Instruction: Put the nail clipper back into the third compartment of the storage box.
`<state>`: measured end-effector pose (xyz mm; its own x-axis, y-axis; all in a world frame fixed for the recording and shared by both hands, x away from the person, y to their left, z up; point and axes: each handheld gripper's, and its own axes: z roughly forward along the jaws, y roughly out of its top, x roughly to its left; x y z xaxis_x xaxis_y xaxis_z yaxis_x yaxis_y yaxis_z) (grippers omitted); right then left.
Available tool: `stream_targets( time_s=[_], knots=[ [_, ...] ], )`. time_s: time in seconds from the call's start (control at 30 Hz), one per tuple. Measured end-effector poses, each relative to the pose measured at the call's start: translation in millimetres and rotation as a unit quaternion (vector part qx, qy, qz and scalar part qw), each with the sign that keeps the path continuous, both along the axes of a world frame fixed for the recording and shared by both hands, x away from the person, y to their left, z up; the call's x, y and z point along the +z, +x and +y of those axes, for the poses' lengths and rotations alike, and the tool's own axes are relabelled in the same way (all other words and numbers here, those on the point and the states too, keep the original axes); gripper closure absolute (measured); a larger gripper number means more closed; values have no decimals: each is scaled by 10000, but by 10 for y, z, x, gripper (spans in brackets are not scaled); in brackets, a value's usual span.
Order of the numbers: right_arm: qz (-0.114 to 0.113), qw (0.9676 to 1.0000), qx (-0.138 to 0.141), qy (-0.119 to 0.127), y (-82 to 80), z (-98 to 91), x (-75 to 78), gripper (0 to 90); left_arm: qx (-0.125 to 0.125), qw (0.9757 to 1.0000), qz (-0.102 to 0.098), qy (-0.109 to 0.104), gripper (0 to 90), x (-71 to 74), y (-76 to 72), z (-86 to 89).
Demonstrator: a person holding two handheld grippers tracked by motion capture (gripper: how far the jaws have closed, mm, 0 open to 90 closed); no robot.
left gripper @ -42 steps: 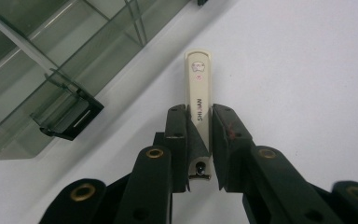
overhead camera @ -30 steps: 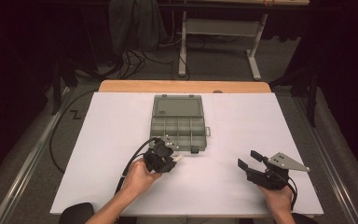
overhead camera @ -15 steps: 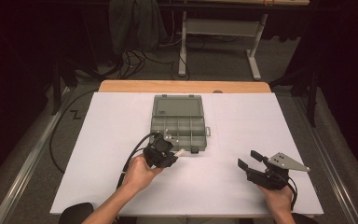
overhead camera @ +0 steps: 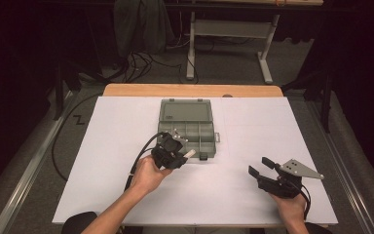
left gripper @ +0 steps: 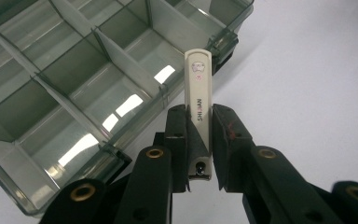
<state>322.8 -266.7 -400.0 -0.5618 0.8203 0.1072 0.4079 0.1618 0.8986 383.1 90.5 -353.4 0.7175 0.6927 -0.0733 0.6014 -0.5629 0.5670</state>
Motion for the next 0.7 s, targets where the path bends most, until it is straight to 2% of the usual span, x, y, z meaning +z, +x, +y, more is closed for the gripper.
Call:
stream_targets(
  time_s=[0.2, 0.37, 0.7],
  knots=[
    [-16, 10000, 6, 2, -1, 1, 1, 364, 39, 10000, -54, -46, 768, 44, 64, -30],
    [-38, 10000, 22, 5, 0, -1, 3, 363, 16, 9999, -108, 13, 768, 76, 112, -47],
    [-29, 10000, 2, 44, -6, -5, 7, 360, 82, 9999, -128, -44, 768, 106, 227, -74]
  ],
)
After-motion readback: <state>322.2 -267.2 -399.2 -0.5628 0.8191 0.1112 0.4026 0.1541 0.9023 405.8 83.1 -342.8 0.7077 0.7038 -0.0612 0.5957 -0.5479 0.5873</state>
